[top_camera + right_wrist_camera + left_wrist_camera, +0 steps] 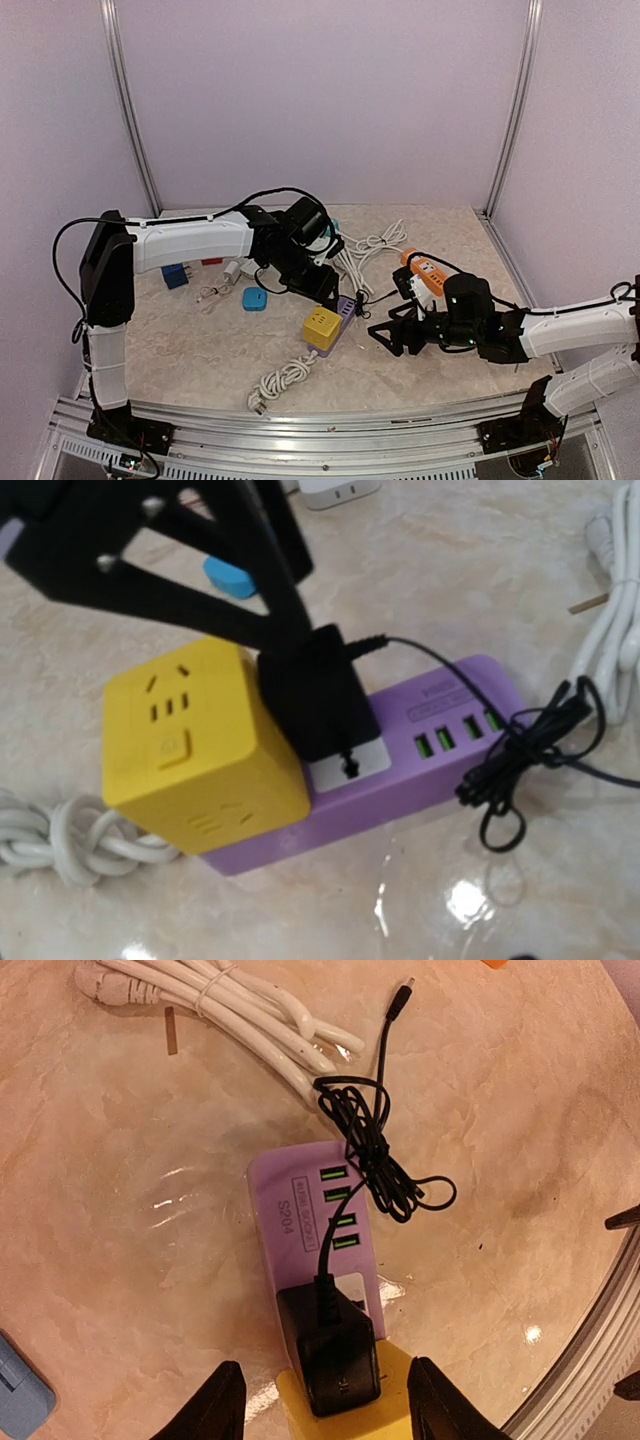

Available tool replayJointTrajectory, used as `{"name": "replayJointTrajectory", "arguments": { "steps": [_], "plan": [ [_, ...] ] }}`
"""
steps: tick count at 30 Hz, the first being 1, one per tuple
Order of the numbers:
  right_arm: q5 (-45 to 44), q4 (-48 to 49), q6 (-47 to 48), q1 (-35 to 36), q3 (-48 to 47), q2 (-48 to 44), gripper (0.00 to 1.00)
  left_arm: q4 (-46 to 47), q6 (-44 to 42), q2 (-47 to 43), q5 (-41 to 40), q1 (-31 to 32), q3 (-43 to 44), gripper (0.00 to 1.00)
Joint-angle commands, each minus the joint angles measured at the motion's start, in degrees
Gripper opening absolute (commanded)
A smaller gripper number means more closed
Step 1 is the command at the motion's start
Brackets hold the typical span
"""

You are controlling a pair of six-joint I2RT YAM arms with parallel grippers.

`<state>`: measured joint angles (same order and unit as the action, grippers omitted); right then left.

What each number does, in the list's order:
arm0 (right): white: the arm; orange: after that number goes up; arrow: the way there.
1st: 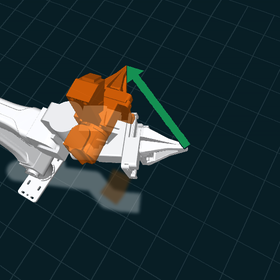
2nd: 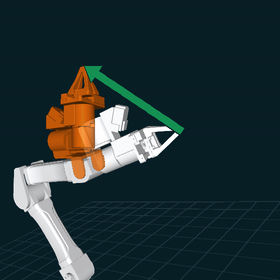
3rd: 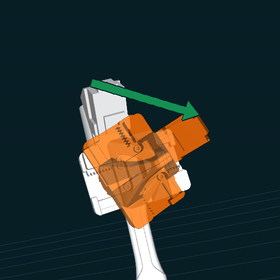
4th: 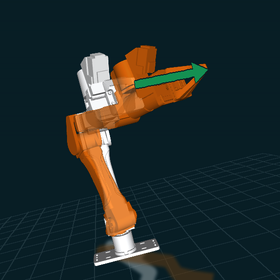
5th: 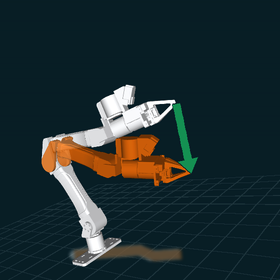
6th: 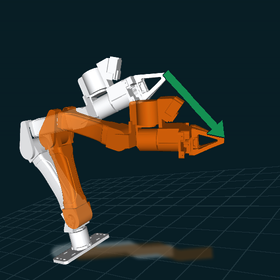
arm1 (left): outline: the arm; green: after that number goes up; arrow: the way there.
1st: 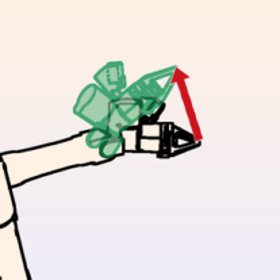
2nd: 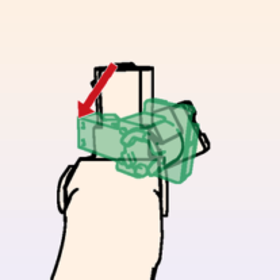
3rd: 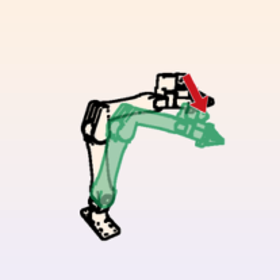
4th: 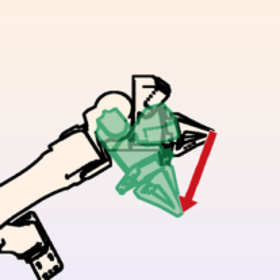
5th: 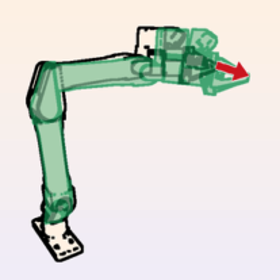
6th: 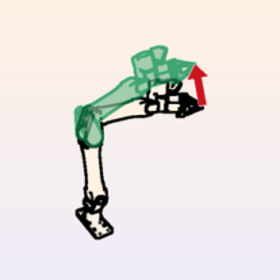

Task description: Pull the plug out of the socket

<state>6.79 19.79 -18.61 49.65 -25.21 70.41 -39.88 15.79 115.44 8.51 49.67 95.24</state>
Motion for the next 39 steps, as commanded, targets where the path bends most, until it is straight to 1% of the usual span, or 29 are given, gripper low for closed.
{"name": "replayJointTrajectory", "arguments": {
  "steps": [1,5,11,16,18,26,28,39],
  "plan": [
    [-1.51,5.95,1.75,1.57,1.76,1.79,0.8,-3.44,-1.45,2.9,-1.38,1.16,3.02,0.53],
    [-3.54,9.19,3.06,2.81,2.54,4.52,0.81,-4.38,-1.55,4.05,-2.38,1.65,3.86,0.49],
    [-6.34,17.33,4.57,4.6,5.11,7.98,0.84,-5.2,-1.38,5.38,-2.81,2.18,4.25,0.45],
    [-6.35,25.68,7.85,5.64,6.92,12.02,0.86,-5.06,-1.29,5.72,-2.45,2.36,4.29,0.38],
    [-6.43,27.77,9.41,6.25,6.8,14.07,0.87,-4.99,-1.21,5.61,-2.16,2.36,4.26,0.33],
    [-9.69,32.25,13.53,8.8,4.47,20.01,0.88,-4.78,-1.0,4.72,-0.66,2.45,3.64,0.17],
    [-10.35,33.47,14.38,9.29,3.94,21.43,0.89,-4.73,-1.07,4.64,-0.4,2.45,3.7,0.14],
    [-11.8,37.5,17.96,11.3,-0.66,27.96,0.94,-4.47,-0.86,4.53,0.81,2.54,3.47,0.09]
  ]
}}
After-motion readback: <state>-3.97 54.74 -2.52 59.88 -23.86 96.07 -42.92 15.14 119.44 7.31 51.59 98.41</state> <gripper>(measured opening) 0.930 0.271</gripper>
